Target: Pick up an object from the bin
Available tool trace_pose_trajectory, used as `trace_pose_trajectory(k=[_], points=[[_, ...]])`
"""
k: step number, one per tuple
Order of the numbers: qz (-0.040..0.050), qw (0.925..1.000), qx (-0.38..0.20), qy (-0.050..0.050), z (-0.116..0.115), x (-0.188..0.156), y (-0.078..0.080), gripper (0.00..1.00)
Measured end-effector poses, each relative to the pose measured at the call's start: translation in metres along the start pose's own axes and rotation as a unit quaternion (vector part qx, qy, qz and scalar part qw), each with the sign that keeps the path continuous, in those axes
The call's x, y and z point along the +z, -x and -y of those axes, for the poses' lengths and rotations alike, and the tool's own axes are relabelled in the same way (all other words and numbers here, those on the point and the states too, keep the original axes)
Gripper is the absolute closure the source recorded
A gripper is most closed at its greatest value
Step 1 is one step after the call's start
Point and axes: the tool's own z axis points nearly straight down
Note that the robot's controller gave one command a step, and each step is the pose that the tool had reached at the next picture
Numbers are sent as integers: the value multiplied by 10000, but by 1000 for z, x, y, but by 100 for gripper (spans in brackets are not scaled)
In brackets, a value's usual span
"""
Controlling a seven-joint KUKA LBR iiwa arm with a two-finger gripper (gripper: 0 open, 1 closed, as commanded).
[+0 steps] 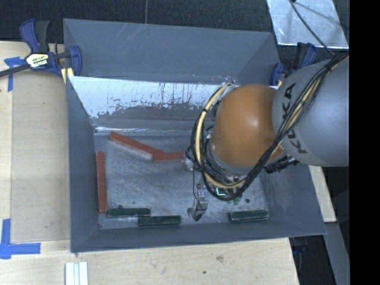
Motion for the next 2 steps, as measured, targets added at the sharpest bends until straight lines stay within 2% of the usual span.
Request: trace_pose_trajectory(k=[1, 2], points=[[13, 9958, -916, 4, -88, 90, 10, 0], [54, 9936, -1125, 29, -159, 56, 1, 0]])
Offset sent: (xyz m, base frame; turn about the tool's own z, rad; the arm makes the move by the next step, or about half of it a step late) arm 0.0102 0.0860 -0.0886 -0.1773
